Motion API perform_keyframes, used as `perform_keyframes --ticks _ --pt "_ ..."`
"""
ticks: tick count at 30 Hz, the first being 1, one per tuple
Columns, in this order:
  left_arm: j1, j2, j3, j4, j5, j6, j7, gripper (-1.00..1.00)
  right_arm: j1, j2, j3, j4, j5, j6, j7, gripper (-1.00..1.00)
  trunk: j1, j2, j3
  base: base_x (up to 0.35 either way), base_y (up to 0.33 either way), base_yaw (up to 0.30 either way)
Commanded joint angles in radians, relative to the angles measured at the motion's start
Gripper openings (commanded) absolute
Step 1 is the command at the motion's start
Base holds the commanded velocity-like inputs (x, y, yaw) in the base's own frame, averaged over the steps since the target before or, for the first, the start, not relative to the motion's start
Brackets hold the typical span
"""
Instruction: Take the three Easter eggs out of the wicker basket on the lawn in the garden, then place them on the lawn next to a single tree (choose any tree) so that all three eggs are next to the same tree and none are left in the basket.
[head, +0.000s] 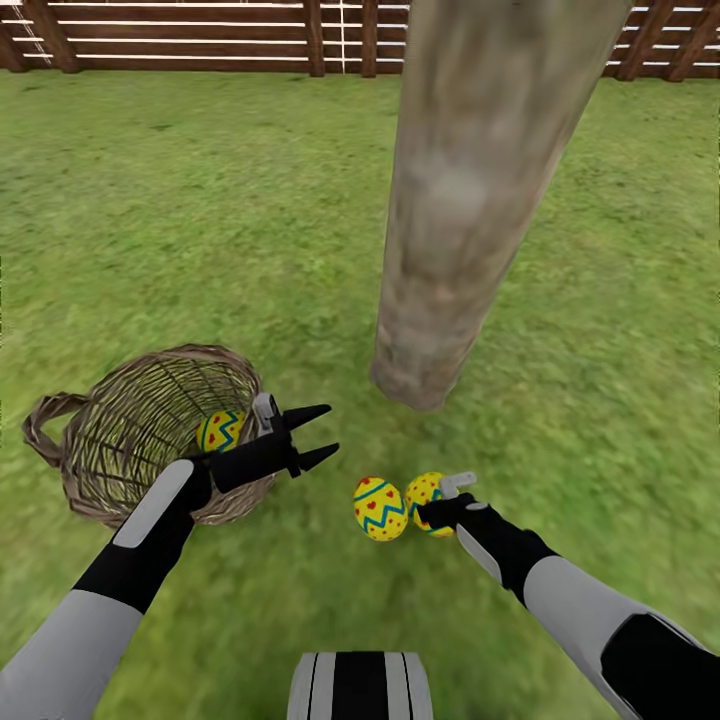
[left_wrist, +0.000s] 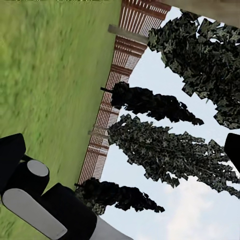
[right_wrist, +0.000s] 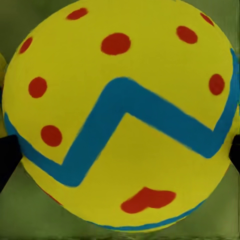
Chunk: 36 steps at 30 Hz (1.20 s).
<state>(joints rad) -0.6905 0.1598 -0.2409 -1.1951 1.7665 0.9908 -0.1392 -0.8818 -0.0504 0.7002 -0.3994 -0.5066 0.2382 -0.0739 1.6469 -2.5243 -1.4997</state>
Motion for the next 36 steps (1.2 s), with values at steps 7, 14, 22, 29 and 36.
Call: perform_keyframes --ticks 7,14,22,29,36 --pt "0.0 0.0 -0.001 0.005 -0.009 0.0 -0.008 1.0 -0.002 -0.002 0.008 0.039 -0.001 0.006 -0.01 1.0 -0.003 0.002 0.027 0.0 0.0 0.0" --pt "0.0 0.0 -0.001 0.005 -0.009 0.0 -0.008 1.0 -0.002 0.0 0.011 -0.003 -0.001 0.005 -0.004 1.0 -0.006 0.003 0.054 0.0 0.0 0.0" --pt "0.0 0.001 -0.001 0.006 -0.009 0.0 -0.008 1.0 -0.002 -0.004 0.012 -0.1 -0.003 0.018 -0.003 1.0 -0.01 0.005 0.085 0.0 0.0 0.0" --pt "-0.001 0.001 -0.001 0.006 -0.009 0.0 -0.006 1.0 -0.001 -0.034 0.006 -0.193 -0.009 0.084 -0.004 1.0 -0.013 0.007 0.112 0.0 0.0 0.0" --pt "-0.001 0.005 0.0 0.005 -0.009 0.004 -0.002 1.0 -0.002 -0.096 -0.039 -0.368 -0.015 0.428 -0.003 1.0 -0.016 0.008 0.139 0.0 0.0 0.0"
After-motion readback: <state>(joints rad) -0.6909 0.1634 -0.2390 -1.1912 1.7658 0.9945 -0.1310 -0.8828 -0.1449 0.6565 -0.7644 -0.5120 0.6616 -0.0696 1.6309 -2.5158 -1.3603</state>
